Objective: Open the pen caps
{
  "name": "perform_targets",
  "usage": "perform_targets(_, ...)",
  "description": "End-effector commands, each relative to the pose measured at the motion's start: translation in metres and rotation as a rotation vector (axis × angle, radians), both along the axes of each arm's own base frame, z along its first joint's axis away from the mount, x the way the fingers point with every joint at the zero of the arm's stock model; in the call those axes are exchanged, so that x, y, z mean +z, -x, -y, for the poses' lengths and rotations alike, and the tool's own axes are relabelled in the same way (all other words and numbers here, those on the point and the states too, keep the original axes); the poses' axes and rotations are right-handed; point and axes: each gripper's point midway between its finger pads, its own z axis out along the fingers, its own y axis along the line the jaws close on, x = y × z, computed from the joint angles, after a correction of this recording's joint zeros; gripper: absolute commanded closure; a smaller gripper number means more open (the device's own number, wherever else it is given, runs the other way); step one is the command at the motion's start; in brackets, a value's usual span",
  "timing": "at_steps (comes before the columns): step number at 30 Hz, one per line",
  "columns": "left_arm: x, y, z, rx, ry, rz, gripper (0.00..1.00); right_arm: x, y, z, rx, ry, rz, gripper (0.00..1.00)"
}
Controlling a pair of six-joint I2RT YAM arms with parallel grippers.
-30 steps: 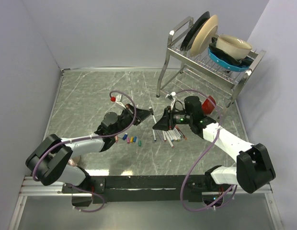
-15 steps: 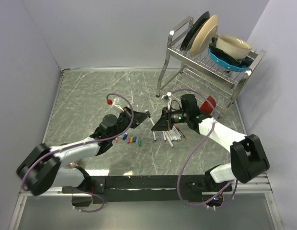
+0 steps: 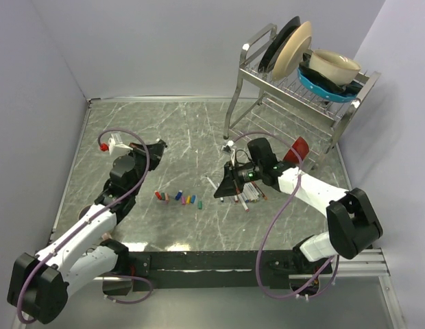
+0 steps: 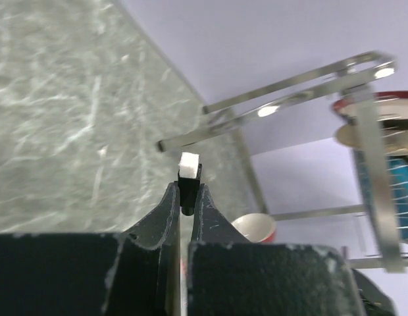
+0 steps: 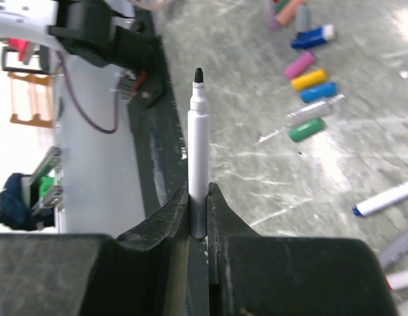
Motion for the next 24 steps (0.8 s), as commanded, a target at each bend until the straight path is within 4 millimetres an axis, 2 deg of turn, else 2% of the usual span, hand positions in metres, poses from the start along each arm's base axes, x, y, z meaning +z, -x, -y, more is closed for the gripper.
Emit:
perform_targets(1, -0.031, 0.012, -0.006, -0.031, -0.104, -0.101, 0.99, -0.038, -0.009, 0.013, -0.104, 0.154, 0.012, 1.00)
perform_targets(3, -0.050, 0.022, -0.004, -0.066, -0.135, -0.167, 0.99, -0.061, -0.010, 0.024, -0.167, 0.231, -0.008, 1.00)
perform_targets(4, -0.071, 0.032, -0.007, -0.077, -0.164, -0.241, 0.99, -0.065, -0.013, 0.027, -0.195, 0.246, -0.001, 1.00)
perform_targets(5, -0.078, 0.039, -0.008, -0.093, -0.176, -0.260, 0.99, -0.070, -0.017, 0.031, -0.236, 0.268, -0.009, 1.00)
perform_targets(6, -0.097, 0.050, -0.008, -0.116, -0.187, -0.309, 0.99, -0.073, -0.017, 0.031, -0.241, 0.272, -0.015, 1.00)
perform_targets(7, -0.109, 0.059, -0.008, -0.137, -0.197, -0.341, 0.99, -0.075, -0.018, 0.032, -0.249, 0.279, -0.021, 0.97)
perform_targets(8, -0.112, 0.066, -0.008, -0.156, -0.193, -0.339, 0.99, -0.081, -0.022, 0.035, -0.282, 0.310, -0.023, 0.97)
perform_targets(9, -0.132, 0.077, -0.007, -0.183, -0.197, -0.379, 0.99, -0.088, -0.025, 0.038, -0.300, 0.335, -0.028, 0.97)
perform_targets(11, -0.145, 0.090, -0.008, -0.205, -0.186, -0.406, 0.99, -0.097, -0.028, 0.043, -0.334, 0.375, -0.044, 0.96)
perform_targets(12, -0.161, 0.100, -0.008, -0.226, -0.188, -0.439, 0.99, -0.100, -0.031, 0.044, -0.345, 0.389, -0.046, 0.96)
perform_targets(17, -0.186, 0.118, -0.013, -0.221, -0.162, -0.484, 0.99, -0.107, -0.040, 0.050, -0.409, 0.439, -0.061, 0.88)
perform_targets(24, -0.186, 0.120, -0.016, -0.217, -0.172, -0.492, 0.99, -0.118, -0.040, 0.050, -0.395, 0.477, -0.100, 0.81)
